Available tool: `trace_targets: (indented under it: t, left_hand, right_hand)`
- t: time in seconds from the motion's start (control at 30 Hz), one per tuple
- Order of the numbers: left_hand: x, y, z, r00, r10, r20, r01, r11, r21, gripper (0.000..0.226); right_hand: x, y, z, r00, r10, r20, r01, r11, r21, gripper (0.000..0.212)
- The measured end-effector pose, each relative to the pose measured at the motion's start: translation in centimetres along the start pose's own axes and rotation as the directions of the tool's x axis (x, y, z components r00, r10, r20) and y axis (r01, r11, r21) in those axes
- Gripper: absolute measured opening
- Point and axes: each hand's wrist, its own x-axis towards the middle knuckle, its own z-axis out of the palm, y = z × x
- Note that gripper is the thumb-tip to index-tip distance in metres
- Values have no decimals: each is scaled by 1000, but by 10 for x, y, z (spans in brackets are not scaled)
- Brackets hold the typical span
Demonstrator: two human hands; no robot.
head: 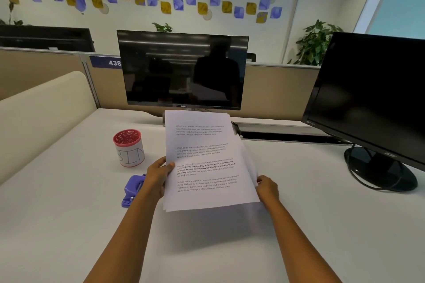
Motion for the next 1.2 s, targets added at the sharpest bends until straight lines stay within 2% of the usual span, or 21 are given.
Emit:
trace_targets:
  t: [0.07,0.13,0.27,0.4,0.47,0.53,0.6,0.7,0.77,0.83,0.9,1.1,1.2]
  left_hand:
    - [1,-1,-1,1000,3,3,-3,1000,5,31]
    - [2,-4,-4,1000,7,-5,-7,1000,9,30]
    - [5,-10,-8,999,-6,-44,6,1000,-15,32]
    - [7,-17,-8,998,-34,-54,33,999,-24,35]
    - [7,-20,-6,998,-36,-53,34,999,-26,34]
    - [7,-22,-3,999,-30,-41,28,999,-39,32]
    - [5,-21,1,999,-35,-19,34,998,-47,31]
    - [2,-20,7,999,-34,38,36,998,-57,29]
    - [0,-19,10,998,-24,54,26,999,-34,29]
    - [1,-19,11,997,-18,74,20,999,-25,32]
    - [-1,-17,11,996,-15,87,17,1000,-22,24]
    - [2,-20,9,990,-11,138,16,999,-40,13]
    - [3,-21,8,983,-33,179,38,999,-26,14]
  right_hand:
    - [-3,2,-10,998,-29,-62,32,998,47,15]
    - [-6,2,-24,979,-79,-185,85,996,23,19]
    - [-18,-17,-67,886,-242,-394,244,969,-48,27]
    - [-38,-46,-118,784,-347,-515,418,908,24,32]
    - [-53,-59,-137,759,-373,-534,495,863,100,32]
    - [-61,-65,-144,784,-366,-501,517,831,203,34]
    - [-57,-65,-137,841,-341,-421,491,807,327,33]
    - [-48,-55,-103,925,-259,-277,372,760,533,24]
    - [-46,-47,-76,953,-227,-200,302,757,579,19]
    - [-48,-40,-54,970,-200,-139,243,781,575,21]
    - [-54,-34,-41,976,-190,-110,219,821,527,28]
    - [-52,-26,-31,964,-265,-16,254,905,341,44]
    - [-43,-21,-34,976,-218,22,190,892,410,61]
